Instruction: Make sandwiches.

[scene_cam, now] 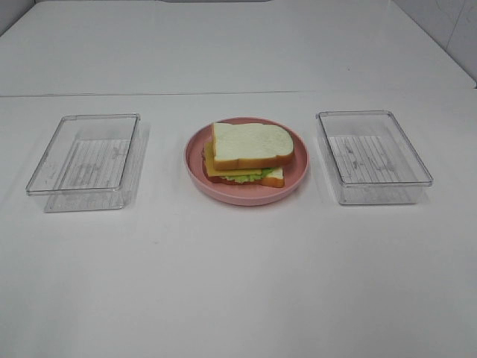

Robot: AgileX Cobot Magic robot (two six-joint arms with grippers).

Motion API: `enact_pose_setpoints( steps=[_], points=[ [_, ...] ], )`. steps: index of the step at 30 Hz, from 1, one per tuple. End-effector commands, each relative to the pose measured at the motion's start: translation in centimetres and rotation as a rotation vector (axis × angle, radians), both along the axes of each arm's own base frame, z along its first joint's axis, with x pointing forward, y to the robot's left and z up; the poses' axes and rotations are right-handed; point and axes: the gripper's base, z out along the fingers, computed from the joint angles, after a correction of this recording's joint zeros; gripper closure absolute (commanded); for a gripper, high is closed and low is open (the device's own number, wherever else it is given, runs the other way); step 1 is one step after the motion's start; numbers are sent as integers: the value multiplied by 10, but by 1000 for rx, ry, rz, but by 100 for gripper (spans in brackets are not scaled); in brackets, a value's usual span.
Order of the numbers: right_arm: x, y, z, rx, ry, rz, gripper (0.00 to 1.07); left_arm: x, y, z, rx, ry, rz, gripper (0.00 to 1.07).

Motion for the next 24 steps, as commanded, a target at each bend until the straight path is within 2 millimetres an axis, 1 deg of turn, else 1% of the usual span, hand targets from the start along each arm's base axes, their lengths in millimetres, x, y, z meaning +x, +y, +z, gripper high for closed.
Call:
enact_pose_setpoints(
  steps=[1,24],
  points=[
    [-8,-3,-1,-18,-65,-7,11,-1,0,0,-5,-28,6,9],
    [-10,-2,-1,-28,-78,8,11,-1,0,0,-5,-28,6,9]
  ],
)
